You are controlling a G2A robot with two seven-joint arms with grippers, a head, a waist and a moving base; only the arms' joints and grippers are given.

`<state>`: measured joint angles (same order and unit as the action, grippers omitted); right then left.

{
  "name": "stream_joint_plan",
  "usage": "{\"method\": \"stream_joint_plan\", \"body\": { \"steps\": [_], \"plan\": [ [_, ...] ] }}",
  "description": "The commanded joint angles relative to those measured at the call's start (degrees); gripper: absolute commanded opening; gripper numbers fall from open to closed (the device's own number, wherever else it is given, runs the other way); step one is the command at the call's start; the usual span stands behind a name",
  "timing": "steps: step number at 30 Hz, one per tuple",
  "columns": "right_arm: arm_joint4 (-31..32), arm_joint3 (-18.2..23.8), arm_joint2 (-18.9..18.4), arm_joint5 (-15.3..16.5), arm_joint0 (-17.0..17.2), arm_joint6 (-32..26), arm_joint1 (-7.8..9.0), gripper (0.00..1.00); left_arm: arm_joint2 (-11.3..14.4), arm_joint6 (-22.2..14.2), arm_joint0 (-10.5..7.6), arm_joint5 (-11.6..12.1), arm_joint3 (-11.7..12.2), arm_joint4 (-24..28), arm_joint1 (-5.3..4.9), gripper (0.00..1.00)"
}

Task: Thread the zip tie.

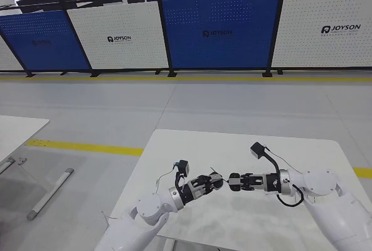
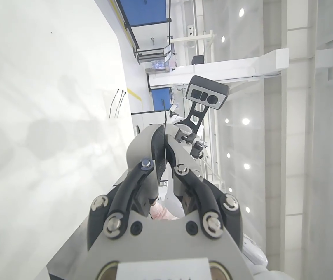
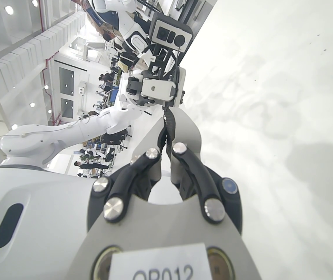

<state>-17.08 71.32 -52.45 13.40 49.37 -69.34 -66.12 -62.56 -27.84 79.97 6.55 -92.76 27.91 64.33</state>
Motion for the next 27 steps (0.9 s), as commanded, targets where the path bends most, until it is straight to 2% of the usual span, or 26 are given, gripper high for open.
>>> {"method": "stream_joint_plan", "body": {
  "steps": [1, 5, 6, 7, 11, 18, 20, 25, 27],
  "plan": [
    [0.0, 0.0, 0.0, 0.0, 0.0, 0.0, 0.0, 0.0, 0.1, 0.0, 0.07, 0.1, 0.0, -0.1, 0.0, 0.0],
    [0.0, 0.0, 0.0, 0.0, 0.0, 0.0, 0.0, 0.0, 0.2, -0.1, 0.32, 0.4, -0.3, -0.4, 0.0, 0.0],
    [0.0, 0.0, 0.0, 0.0, 0.0, 0.0, 0.0, 0.45, 0.1, -0.1, 0.42, 0.5, -0.4, -0.4, -0.01, 0.0],
    [0.0, 0.0, 0.0, 0.0, 0.0, 0.0, 0.0, 1.0, 0.1, 0.0, 0.55, 0.6, -0.6, -0.5, -0.02, 0.0],
    [2.0, 1.7, -0.5, -0.8, 1.4, 2.9, 0.28, 1.0, -0.3, 2.3, 1.16, 0.4, -1.1, -0.9, -0.01, 0.0],
    [1.0, 3.8, -6.2, 0.8, 5.5, 2.7, 2.06, 1.0, -0.5, 8.3, 2.11, 0.3, -2.3, -4.9, 0.07, 0.0],
    [0.8, 4.8, -7.9, 0.9, 6.9, 2.8, 2.59, 1.0, 0.0, 10.3, 2.34, 0.1, -2.5, -6.5, 0.18, 0.0],
    [-0.7, 7.3, -11.6, 1.6, 10.4, 4.0, 3.59, 1.0, 1.6, 17.8, 2.54, -1.3, -2.6, -10.3, 0.76, 0.0],
    [-0.7, 7.3, -11.6, 1.6, 10.4, 4.0, 3.59, 1.0, 2.1, 18.7, 2.52, -1.5, -2.6, -10.5, 0.92, 0.0]
  ]
}}
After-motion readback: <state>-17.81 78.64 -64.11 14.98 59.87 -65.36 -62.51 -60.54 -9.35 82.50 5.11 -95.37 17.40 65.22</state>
